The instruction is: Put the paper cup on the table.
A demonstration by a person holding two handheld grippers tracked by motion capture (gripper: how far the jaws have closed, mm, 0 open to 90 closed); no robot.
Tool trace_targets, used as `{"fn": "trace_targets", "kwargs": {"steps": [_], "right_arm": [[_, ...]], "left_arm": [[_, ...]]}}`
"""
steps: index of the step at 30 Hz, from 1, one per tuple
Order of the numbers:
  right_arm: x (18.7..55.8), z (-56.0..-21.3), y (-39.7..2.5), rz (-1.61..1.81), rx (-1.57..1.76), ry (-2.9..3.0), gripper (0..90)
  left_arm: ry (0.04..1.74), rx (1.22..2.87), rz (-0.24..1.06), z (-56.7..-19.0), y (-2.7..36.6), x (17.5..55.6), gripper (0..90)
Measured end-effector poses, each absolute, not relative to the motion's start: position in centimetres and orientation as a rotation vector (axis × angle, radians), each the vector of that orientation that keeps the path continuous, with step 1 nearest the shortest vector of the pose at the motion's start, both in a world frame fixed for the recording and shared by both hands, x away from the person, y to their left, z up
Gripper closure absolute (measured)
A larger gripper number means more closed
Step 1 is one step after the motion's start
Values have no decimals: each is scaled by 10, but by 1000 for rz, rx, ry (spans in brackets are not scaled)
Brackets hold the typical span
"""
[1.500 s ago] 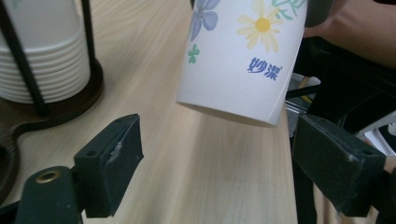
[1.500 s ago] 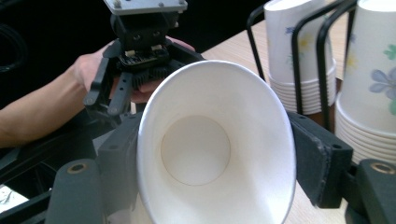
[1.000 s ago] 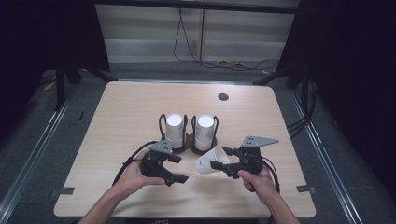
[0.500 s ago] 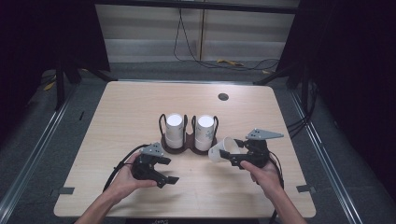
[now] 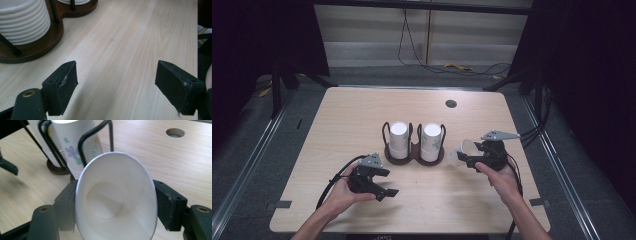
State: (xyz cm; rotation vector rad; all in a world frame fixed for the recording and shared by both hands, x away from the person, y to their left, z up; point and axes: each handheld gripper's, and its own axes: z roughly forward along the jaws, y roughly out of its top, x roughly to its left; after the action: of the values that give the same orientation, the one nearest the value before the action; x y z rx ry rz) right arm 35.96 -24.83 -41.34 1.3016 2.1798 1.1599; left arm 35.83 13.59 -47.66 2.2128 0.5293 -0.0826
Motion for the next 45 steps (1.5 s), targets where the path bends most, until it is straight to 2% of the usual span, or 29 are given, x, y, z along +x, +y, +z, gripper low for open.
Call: {"fn": "trace_targets", "kwargs": {"steps": [7,16,31,45], "right_arm": [[377,-410,-253,1094,1336,2152,292],[396,-405,-254,1029,1375,2149,287],[427,-423,-265,803,1496,2149,274],[436,-433,-254,661,1478,2154,238]], "left_arm": [[581,2206,-135,-477,140,358,190],[594,2183,-99,-474,141,358,189],[595,2176,-97,-474,145,358,183],[594,2183,-93,-479,149,355,182]]}}
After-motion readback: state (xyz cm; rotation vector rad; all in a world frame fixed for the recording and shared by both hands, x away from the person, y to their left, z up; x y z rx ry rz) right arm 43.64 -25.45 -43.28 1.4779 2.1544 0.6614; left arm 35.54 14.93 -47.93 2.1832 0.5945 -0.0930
